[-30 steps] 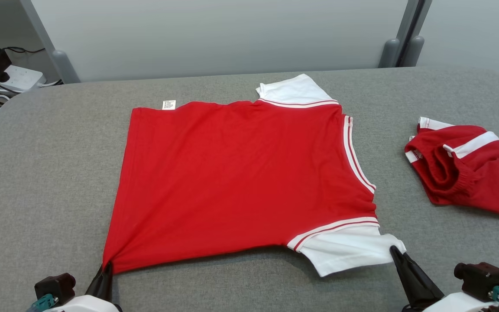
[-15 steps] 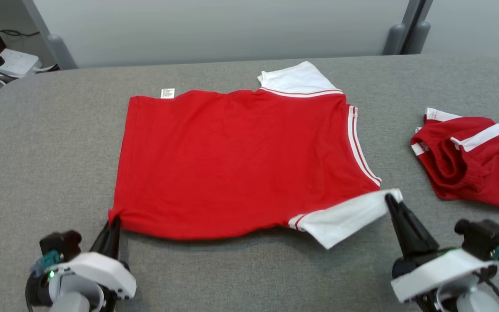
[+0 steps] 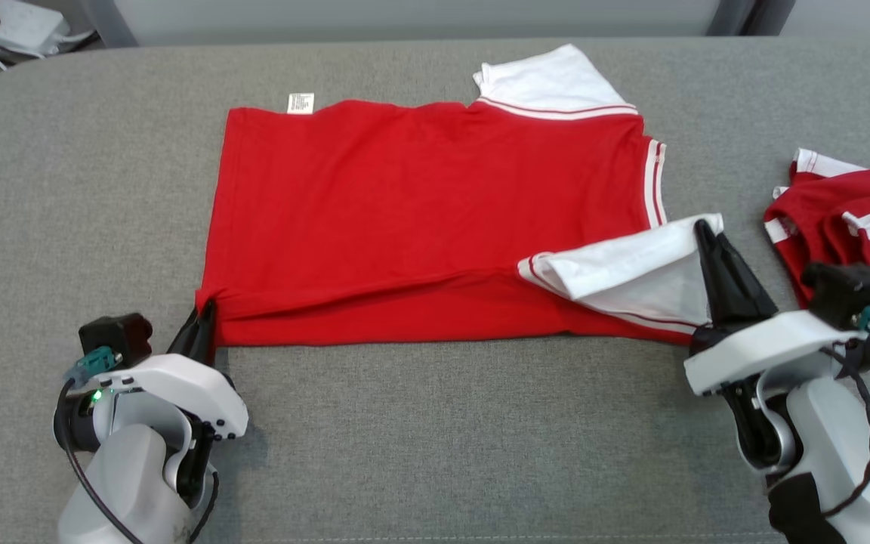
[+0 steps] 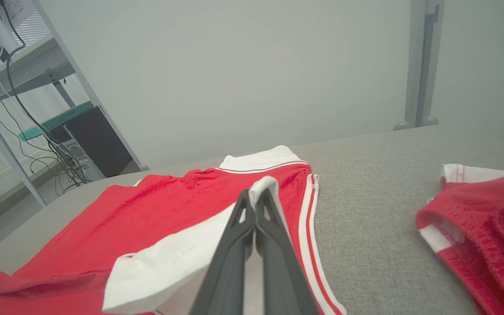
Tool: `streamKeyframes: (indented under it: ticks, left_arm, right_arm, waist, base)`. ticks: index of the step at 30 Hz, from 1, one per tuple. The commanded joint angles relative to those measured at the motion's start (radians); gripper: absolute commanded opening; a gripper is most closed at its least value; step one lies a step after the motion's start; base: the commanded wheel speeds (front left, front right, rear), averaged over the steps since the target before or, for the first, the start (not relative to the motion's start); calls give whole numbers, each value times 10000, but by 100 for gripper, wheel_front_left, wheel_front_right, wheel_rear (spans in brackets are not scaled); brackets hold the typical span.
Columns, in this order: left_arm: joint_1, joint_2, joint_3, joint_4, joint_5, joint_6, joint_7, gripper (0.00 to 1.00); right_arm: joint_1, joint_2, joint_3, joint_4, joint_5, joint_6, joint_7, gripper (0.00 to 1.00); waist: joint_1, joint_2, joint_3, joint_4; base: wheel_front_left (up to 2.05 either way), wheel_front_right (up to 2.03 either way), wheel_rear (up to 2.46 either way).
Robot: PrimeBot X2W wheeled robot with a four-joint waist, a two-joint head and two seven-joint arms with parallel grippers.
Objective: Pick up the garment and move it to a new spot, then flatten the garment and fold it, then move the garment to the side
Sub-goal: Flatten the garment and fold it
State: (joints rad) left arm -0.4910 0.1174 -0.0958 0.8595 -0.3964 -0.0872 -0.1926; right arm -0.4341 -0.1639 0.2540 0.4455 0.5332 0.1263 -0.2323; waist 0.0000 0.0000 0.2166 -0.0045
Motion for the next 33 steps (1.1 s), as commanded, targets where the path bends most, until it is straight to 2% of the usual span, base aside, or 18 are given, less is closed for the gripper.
streamKeyframes:
  ticks: [1,11,12,13,14,17,24,33]
  left_arm:
    - [-403,317,251,-111,52,49,-95,0]
    - [-1730,193,107,859,124,63,-507,0]
    - [-1830,173,72,909,158,60,-541,32]
    - [-1916,148,34,923,200,54,-578,89]
    - [-1994,124,29,907,213,39,-613,100]
    - [-2117,140,88,652,328,69,-677,100]
    - [-1190,117,771,-1539,1006,437,-688,100]
    - [622,-242,1150,-2042,1490,316,-690,100]
  right_arm:
    - [-265,-43,116,-122,-150,44,-157,0]
    - [-1969,-34,325,1670,-480,44,-290,0]
    - [-2069,-2,377,1902,-459,44,-291,29]
    - [-2187,17,375,2020,-455,44,-291,57]
    - [-2280,2,405,2141,-520,44,-292,100]
    - [-2422,7,212,2207,-660,44,-292,100]
    - [-1768,110,-665,1559,-1283,44,-293,100]
    - [154,309,-615,1116,-1255,44,-294,100]
  waist:
    - [0,0,196,32]
    - [0,0,1206,218]
    - [0,0,1276,249]
    - [0,0,1335,279]
    - [0,0,1370,303]
    - [0,0,1414,340]
    - [0,0,1055,345]
    - [0,0,193,216]
  base:
    - [0,0,0]
    - [0,0,0]
    - [0,0,0]
    - [0,0,0]
    - [0,0,0]
    - [0,0,0]
    - [0,0,0]
    - [0,0,0]
